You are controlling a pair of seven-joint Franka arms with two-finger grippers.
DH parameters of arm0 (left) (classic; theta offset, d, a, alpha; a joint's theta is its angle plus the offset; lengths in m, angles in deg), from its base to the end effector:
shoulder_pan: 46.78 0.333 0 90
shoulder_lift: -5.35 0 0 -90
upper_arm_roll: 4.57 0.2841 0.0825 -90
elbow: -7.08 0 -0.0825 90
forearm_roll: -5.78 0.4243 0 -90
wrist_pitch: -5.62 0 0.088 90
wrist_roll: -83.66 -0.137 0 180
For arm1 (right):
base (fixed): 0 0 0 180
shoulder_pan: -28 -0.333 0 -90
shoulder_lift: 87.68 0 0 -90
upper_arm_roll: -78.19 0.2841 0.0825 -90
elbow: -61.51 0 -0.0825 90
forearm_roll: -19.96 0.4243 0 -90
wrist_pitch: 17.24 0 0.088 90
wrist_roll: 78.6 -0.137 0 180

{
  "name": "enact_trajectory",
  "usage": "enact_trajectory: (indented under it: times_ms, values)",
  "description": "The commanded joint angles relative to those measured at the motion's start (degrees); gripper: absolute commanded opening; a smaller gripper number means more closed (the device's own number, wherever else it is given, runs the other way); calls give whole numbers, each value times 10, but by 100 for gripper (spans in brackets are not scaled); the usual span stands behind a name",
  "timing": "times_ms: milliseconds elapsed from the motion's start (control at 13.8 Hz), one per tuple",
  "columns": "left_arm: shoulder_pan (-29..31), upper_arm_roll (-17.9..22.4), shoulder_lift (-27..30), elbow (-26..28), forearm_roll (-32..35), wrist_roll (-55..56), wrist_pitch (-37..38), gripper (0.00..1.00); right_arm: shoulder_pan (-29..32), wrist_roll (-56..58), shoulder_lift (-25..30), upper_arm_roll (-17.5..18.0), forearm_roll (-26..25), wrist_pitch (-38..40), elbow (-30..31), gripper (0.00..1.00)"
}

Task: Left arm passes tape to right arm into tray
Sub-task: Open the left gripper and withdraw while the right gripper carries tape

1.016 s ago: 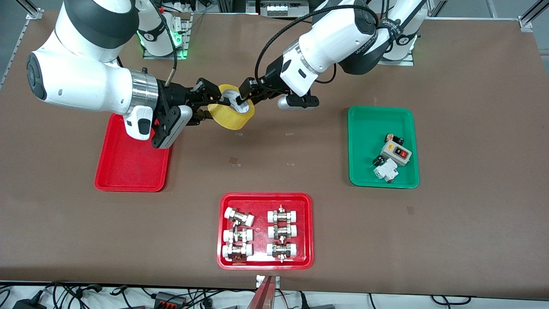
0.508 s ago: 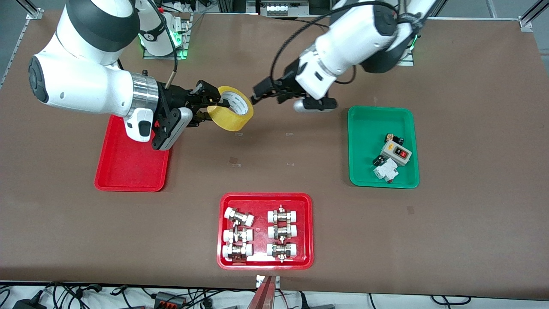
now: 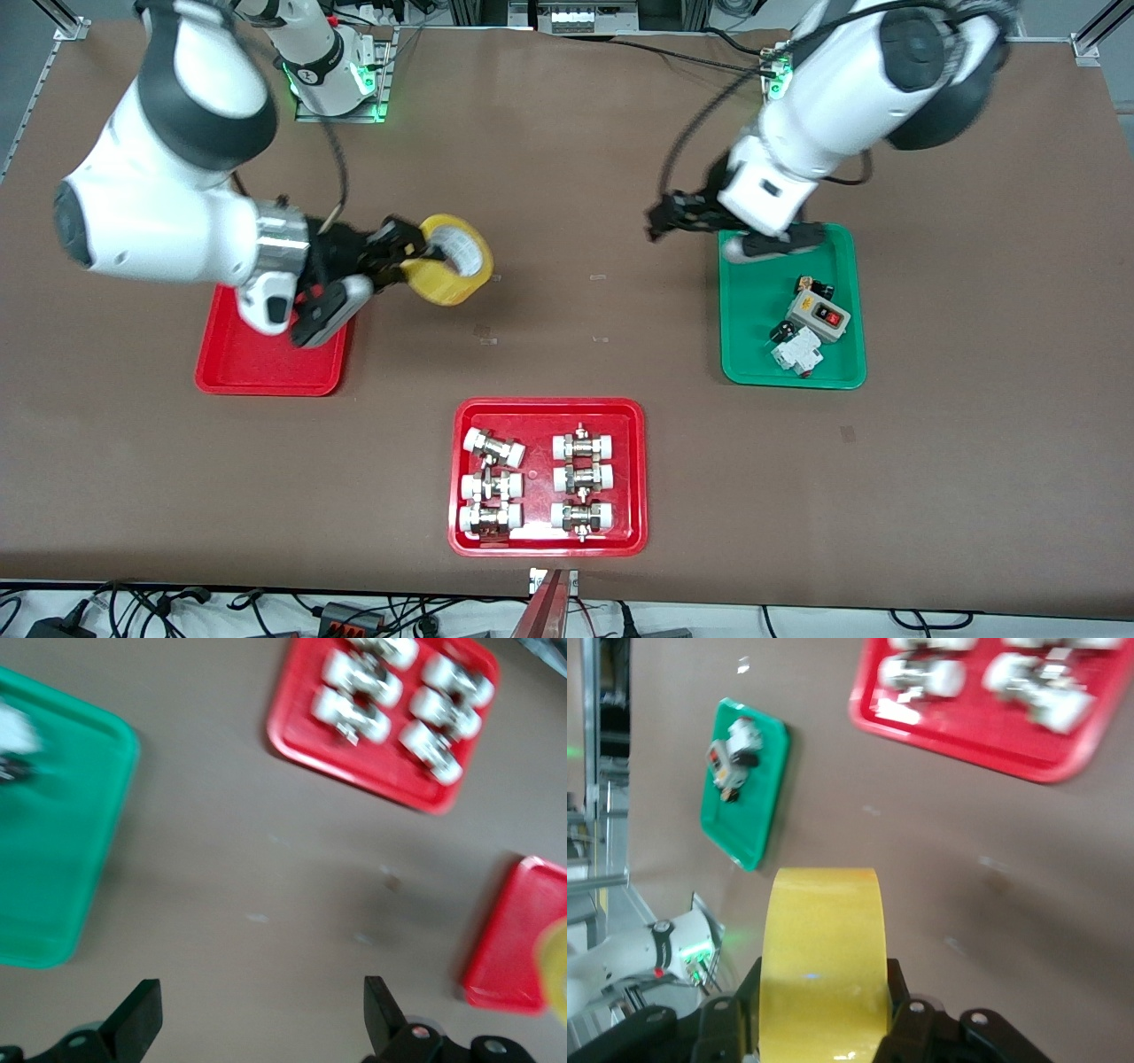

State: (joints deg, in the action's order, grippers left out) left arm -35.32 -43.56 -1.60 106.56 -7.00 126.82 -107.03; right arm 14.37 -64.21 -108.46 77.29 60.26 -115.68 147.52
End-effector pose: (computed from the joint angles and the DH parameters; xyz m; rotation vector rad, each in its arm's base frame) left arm 0.5693 -0.3065 0.4583 2.7853 0.4983 -0.0825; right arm 0.6489 0.2290 0.4049 -2.4238 -0.3834 0.1656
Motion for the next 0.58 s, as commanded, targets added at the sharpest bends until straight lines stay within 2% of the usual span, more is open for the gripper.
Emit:
enact_trajectory:
  times_ms: [0, 290, 508]
  values:
    - [16, -2, 27, 12, 34, -9, 15, 100, 76, 2, -23, 7, 1, 46, 2, 39]
    - [39, -3, 40, 10, 65, -12, 33, 100, 166, 6, -84, 7, -12, 80, 5, 38]
    - [65, 3, 56, 10, 64, -97, 66, 100, 220, 10, -117, 7, -33, 81, 13, 37]
